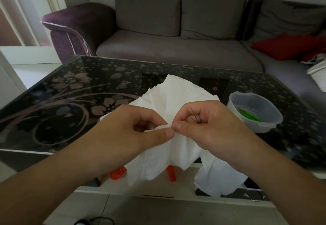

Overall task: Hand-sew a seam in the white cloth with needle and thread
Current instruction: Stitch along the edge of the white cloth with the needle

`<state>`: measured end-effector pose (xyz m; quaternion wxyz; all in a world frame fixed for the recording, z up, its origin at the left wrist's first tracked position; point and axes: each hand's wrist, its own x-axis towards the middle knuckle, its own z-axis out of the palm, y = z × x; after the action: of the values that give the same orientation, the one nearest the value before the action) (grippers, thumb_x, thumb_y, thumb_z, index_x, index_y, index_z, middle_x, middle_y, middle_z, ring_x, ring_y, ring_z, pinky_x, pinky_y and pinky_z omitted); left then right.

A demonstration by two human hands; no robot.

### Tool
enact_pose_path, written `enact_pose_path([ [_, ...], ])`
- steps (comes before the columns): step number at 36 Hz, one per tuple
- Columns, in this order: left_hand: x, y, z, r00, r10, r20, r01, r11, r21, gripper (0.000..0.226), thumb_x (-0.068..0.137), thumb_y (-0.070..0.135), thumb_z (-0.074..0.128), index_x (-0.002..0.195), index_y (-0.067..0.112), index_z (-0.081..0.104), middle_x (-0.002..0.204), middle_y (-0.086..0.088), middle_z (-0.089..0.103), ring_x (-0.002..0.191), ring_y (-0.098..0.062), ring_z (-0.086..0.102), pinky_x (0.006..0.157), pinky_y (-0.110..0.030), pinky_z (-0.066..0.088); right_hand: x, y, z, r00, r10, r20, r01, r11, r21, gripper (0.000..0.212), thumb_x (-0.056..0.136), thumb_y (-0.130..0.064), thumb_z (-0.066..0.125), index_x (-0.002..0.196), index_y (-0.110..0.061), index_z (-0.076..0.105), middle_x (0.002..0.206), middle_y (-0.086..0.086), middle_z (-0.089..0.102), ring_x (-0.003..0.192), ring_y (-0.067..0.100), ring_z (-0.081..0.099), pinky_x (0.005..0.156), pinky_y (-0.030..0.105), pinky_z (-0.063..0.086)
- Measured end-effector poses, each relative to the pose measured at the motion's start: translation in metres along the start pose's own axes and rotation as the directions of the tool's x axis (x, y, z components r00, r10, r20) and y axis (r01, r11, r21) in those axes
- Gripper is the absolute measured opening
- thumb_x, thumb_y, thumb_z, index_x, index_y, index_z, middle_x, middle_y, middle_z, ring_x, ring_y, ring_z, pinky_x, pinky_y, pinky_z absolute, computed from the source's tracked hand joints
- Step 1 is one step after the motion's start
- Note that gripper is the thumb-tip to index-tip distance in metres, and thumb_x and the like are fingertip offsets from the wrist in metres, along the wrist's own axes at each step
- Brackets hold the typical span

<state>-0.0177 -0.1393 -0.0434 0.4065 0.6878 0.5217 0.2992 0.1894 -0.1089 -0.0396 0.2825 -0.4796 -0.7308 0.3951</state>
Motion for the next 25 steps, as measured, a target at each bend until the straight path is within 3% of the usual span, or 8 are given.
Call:
enact_pose_path([
  [3, 0.001, -0.001, 0.002, 1.0, -0.002, -0.01, 0.002, 0.999, 0.034, 0.015, 0.091, 0.043, 0.068, 0.093, 0.035, 0.08, 0.095, 0.013, 0.078, 0.092, -0.009, 0.074, 0.086, -0.038, 0.063, -0.002, -0.003, 0.001, 1.0, -0.002, 0.01, 0.002, 1.0, -0.015, 0.011, 0.094, -0.028, 0.071, 0.084, -0.027, 0.077, 0.065, 0.014, 0.056, 0.054, 0.009, 0.045, 0.055, 0.017, 0.045],
  [7, 0.0, -0.001, 0.001, 1.0, -0.019, -0.014, 0.019, 1.0, -0.016, 0.016, 0.094, 0.038, 0.067, 0.095, 0.034, 0.081, 0.098, 0.014, 0.078, 0.096, -0.008, 0.072, 0.092, -0.036, 0.058, -0.001, -0.009, -0.005, 0.99, 0.133, 0.048, -0.138, 0.979, 0.152, 0.019, 0.1, -0.018, 0.061, 0.091, -0.023, 0.077, 0.053, -0.006, 0.048, 0.046, 0.003, 0.04, 0.048, 0.021, 0.03],
  [9, 0.0, 0.0, 0.001, 1.0, -0.025, -0.018, 0.024, 0.999, -0.041, 0.015, 0.094, 0.036, 0.067, 0.093, 0.033, 0.081, 0.097, 0.014, 0.078, 0.096, -0.008, 0.072, 0.091, -0.033, 0.055, 0.004, -0.01, -0.009, 0.97, 0.232, 0.074, -0.244, 0.933, 0.263, 0.031, 0.099, -0.001, 0.051, 0.092, -0.015, 0.078, 0.057, 0.001, 0.04, 0.047, 0.01, 0.032, 0.047, 0.027, 0.022],
  [12, 0.0, 0.001, 0.001, 0.999, -0.037, -0.017, 0.036, 0.997, -0.064, 0.016, 0.095, 0.034, 0.066, 0.092, 0.032, 0.081, 0.097, 0.013, 0.078, 0.097, -0.008, 0.072, 0.088, -0.029, 0.053, 0.008, -0.007, -0.014, 0.955, 0.291, 0.058, -0.297, 0.927, 0.23, 0.046, 0.096, 0.011, 0.041, 0.085, -0.013, 0.079, 0.059, 0.008, 0.039, 0.045, 0.013, 0.031, 0.043, 0.023, 0.026],
  [15, 0.0, 0.001, 0.0, 0.998, -0.056, -0.018, 0.054, 0.994, -0.094, 0.017, 0.095, 0.032, 0.066, 0.09, 0.03, 0.082, 0.097, 0.012, 0.078, 0.096, -0.007, 0.072, 0.086, -0.026, 0.052, -0.001, -0.006, -0.013, 0.979, 0.201, 0.018, -0.201, 0.971, 0.126, 0.044, 0.101, -0.002, 0.048, 0.084, -0.026, 0.08, 0.06, 0.005, 0.046, 0.048, 0.009, 0.039, 0.047, 0.024, 0.032],
  [17, -0.001, 0.002, 0.0, 0.998, -0.055, -0.021, 0.052, 0.991, -0.119, 0.018, 0.095, 0.031, 0.066, 0.089, 0.029, 0.082, 0.096, 0.011, 0.078, 0.094, -0.007, 0.072, 0.086, -0.026, 0.05, -0.008, -0.006, -0.008, 0.99, 0.113, -0.088, -0.109, 0.993, 0.053, 0.03, 0.1, -0.014, 0.057, 0.085, -0.028, 0.078, 0.055, -0.006, 0.05, 0.049, 0.002, 0.043, 0.051, 0.022, 0.037],
  [20, -0.002, 0.002, -0.001, 0.999, -0.04, -0.027, 0.036, 0.991, -0.131, 0.02, 0.097, 0.029, 0.065, 0.088, 0.027, 0.083, 0.094, 0.009, 0.079, 0.092, -0.006, 0.073, 0.085, -0.025, 0.049, -0.014, -0.011, 0.005, 0.967, -0.034, -0.252, 0.026, 0.999, -0.032, 0.01, 0.092, -0.027, 0.071, 0.082, -0.026, 0.069, 0.052, -0.007, 0.047, 0.048, 0.003, 0.044, 0.048, 0.014, 0.041],
  [25, -0.002, 0.002, -0.001, 1.0, -0.019, -0.024, 0.016, 0.989, -0.145, 0.02, 0.095, 0.023, 0.064, 0.094, 0.024, 0.084, 0.096, 0.004, 0.08, 0.097, -0.013, 0.075, 0.091, -0.033, 0.055, -0.018, -0.013, 0.021, 0.981, -0.087, -0.174, 0.078, 0.995, -0.057, 0.027, 0.083, -0.047, 0.076, 0.076, -0.023, 0.067, 0.047, -0.007, 0.04, 0.046, 0.009, 0.033, 0.045, 0.025, 0.033],
])
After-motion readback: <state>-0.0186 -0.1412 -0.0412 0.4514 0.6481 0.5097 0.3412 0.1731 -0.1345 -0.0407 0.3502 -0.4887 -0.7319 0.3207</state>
